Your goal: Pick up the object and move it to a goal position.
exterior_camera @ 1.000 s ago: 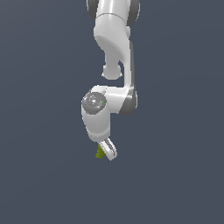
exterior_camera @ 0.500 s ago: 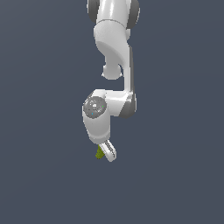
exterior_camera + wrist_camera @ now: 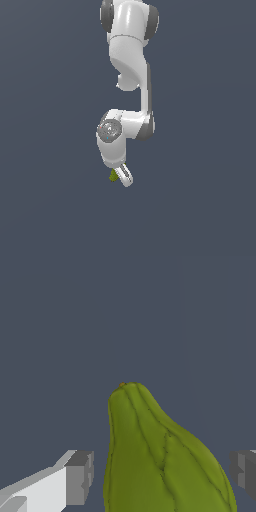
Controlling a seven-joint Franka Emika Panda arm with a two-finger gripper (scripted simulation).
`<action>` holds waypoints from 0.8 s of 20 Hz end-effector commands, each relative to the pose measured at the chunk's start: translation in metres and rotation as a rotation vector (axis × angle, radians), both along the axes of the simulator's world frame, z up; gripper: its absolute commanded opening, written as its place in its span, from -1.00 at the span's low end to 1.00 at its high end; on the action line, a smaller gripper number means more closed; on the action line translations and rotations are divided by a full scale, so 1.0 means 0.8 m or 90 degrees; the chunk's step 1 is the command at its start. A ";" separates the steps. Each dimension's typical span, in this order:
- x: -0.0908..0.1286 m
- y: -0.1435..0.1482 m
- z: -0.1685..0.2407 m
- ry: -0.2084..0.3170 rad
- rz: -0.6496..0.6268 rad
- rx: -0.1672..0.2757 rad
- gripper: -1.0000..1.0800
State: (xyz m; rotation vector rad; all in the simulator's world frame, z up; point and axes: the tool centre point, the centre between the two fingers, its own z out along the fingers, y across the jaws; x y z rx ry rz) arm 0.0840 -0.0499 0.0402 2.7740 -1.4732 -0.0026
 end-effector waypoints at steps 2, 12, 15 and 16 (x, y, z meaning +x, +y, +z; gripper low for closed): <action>0.001 0.000 0.001 -0.001 0.000 0.000 -1.00; 0.001 0.000 0.001 -0.001 0.000 0.000 -1.00; -0.002 -0.003 0.002 -0.001 0.000 0.000 -1.00; -0.003 -0.005 0.003 -0.001 0.000 0.000 -1.00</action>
